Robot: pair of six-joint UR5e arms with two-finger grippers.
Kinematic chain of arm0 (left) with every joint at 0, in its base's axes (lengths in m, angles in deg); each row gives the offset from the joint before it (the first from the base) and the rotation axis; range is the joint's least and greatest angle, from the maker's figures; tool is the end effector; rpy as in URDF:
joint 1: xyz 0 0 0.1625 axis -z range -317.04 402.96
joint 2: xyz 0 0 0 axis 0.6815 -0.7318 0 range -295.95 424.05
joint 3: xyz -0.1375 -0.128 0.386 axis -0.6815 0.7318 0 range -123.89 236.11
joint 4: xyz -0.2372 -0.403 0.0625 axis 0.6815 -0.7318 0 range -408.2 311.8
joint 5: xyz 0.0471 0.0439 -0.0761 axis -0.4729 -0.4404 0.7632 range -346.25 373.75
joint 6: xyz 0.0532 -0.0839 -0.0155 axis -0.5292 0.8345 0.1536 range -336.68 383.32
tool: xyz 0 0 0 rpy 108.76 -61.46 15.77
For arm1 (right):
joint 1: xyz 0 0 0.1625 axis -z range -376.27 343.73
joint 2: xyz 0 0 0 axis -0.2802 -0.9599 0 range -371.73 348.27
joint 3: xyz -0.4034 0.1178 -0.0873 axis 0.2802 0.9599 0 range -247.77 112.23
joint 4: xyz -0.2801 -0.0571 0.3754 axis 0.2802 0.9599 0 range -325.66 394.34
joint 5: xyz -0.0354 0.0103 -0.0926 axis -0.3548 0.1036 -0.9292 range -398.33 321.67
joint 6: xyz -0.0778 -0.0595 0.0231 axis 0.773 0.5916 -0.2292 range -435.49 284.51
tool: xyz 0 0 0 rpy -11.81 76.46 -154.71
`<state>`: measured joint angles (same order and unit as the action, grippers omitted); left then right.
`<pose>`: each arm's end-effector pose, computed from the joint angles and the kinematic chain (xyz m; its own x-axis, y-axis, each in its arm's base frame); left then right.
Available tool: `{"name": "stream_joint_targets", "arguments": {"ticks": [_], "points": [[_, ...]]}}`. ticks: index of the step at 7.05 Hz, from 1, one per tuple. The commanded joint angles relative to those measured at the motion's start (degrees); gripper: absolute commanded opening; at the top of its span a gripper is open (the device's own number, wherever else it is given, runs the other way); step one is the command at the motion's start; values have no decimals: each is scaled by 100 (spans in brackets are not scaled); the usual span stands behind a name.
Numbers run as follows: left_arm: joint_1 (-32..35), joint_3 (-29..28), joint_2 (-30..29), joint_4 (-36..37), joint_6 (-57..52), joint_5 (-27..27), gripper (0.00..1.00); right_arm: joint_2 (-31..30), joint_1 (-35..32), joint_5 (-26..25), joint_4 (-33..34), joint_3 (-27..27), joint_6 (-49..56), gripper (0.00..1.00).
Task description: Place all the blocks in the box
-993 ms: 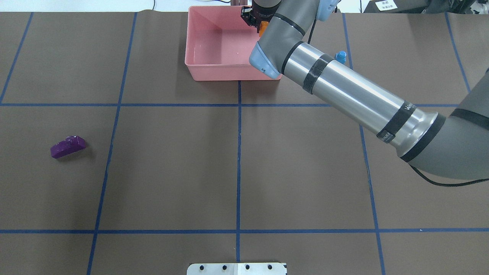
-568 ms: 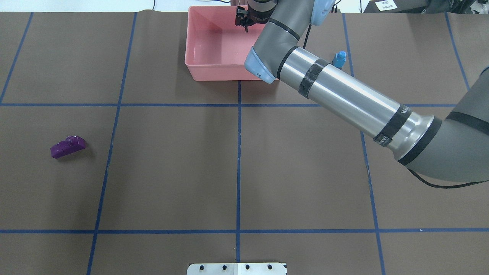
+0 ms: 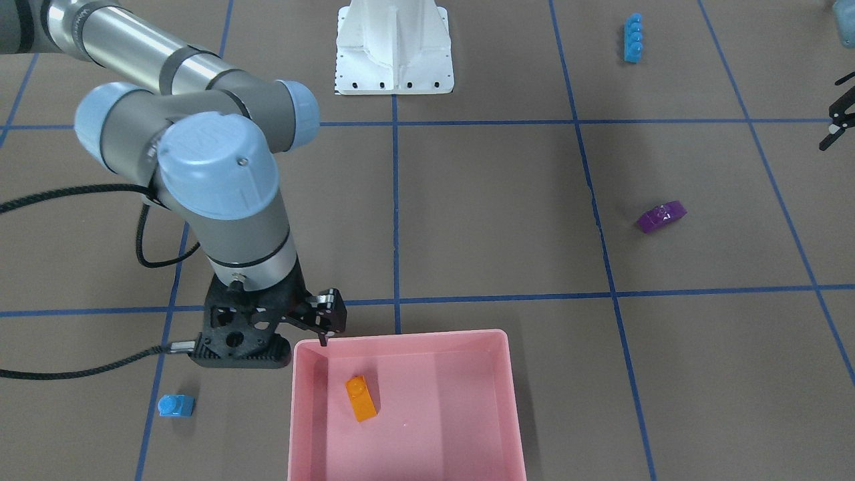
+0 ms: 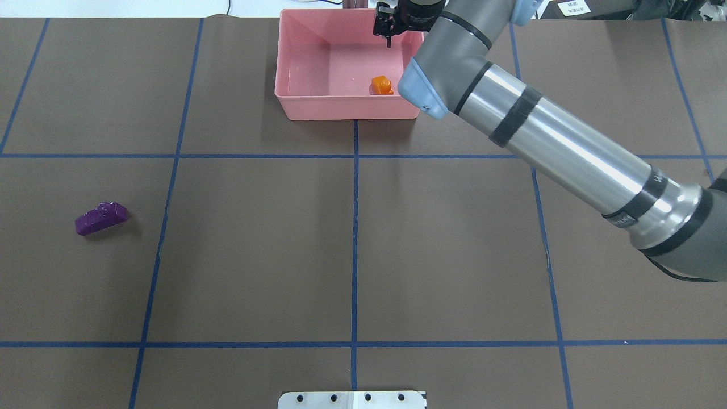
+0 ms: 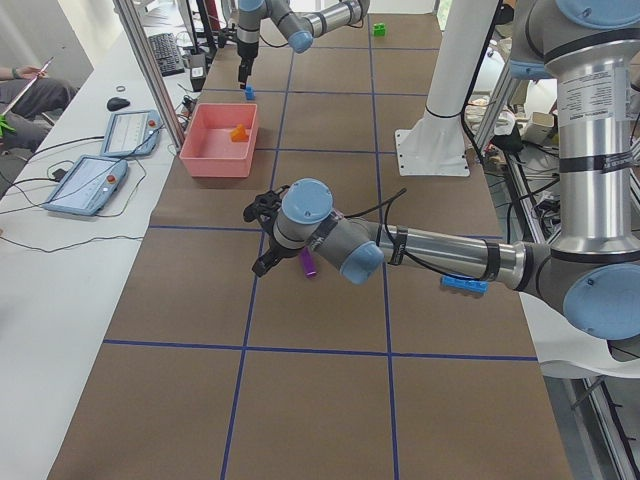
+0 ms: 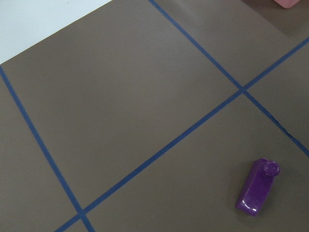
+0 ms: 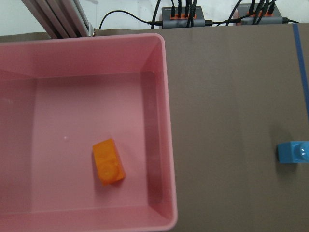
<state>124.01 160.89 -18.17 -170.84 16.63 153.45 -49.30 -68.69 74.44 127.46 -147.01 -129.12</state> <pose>0.0234 -0.5120 0.5191 0.5455 0.6659 -0.5089 -0.1846 0.6877 0.7021 -0.4218 -0.7026 0.1337 0.7301 0.0521 0.6813 -0.1871 0.9742 0.1260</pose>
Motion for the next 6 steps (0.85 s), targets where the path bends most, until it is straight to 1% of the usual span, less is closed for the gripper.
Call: {"name": "stream_joint_targets", "arguments": {"ticks": [1,2,3,4,5,6], "points": [[-989,-10,4,-397,1,-309,100,-1282,-390,270,776,-1815,928,100],[-1464,-10,4,-453,18,-582,100,-1967,-688,585,804,-2441,1333,100],[-1904,-28,4,-453,19,-1080,100,-2592,-874,727,761,-2891,1789,100],[-2309,-72,-31,-445,36,-1442,100,-3016,-1067,920,752,-3235,1994,100],[-2583,-124,-57,-445,45,-1698,100,-3360,-1173,1026,734,-3473,2188,100],[-2820,-299,-188,-462,175,-1875,100,-3607,-1305,1036,734,-3606,2442,100]]}}
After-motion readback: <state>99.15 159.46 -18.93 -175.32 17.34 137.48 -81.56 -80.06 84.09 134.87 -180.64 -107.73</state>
